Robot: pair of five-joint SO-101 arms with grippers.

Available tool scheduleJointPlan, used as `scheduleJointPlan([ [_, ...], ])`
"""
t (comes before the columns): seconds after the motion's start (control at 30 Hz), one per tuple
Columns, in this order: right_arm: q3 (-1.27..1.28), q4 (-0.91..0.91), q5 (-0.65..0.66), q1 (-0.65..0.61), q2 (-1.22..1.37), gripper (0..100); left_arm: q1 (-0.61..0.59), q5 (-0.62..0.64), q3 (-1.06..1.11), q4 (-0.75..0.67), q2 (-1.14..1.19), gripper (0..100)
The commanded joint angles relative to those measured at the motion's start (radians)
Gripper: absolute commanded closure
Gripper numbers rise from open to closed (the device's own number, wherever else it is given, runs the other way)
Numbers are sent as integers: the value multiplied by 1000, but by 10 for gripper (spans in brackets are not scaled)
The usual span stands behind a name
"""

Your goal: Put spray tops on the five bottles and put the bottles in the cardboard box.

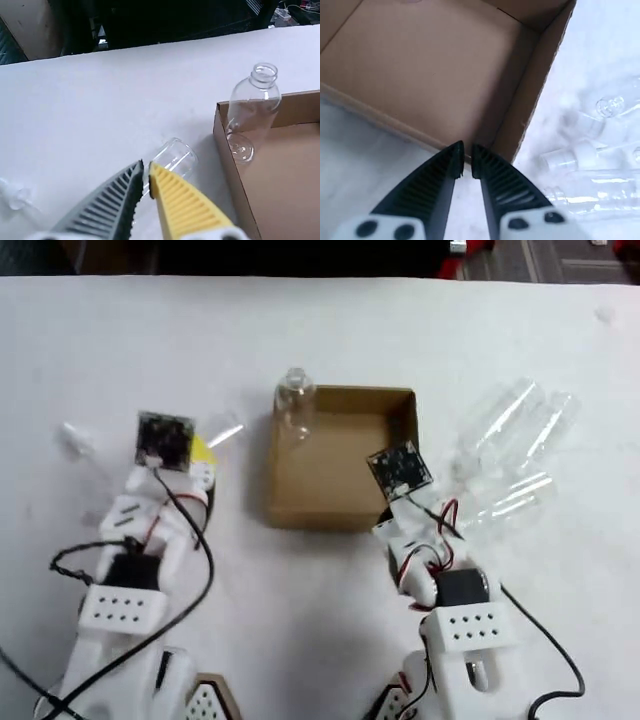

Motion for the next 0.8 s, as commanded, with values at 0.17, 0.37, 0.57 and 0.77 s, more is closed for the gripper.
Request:
scheduleJointPlan([
  [0.17,25,-71,-12,48,-16,983,-15,-63,-687,718,-19,972],
  [0.37,144,-317,-11,148,-16,983,-13,-293,-902,941,-19,975],
  [0.57,164,-340,-11,159,-16,983,-117,-315,-902,939,-15,976],
  [0.77,167,-340,-11,159,-16,983,-222,-235,-948,953,245,976],
])
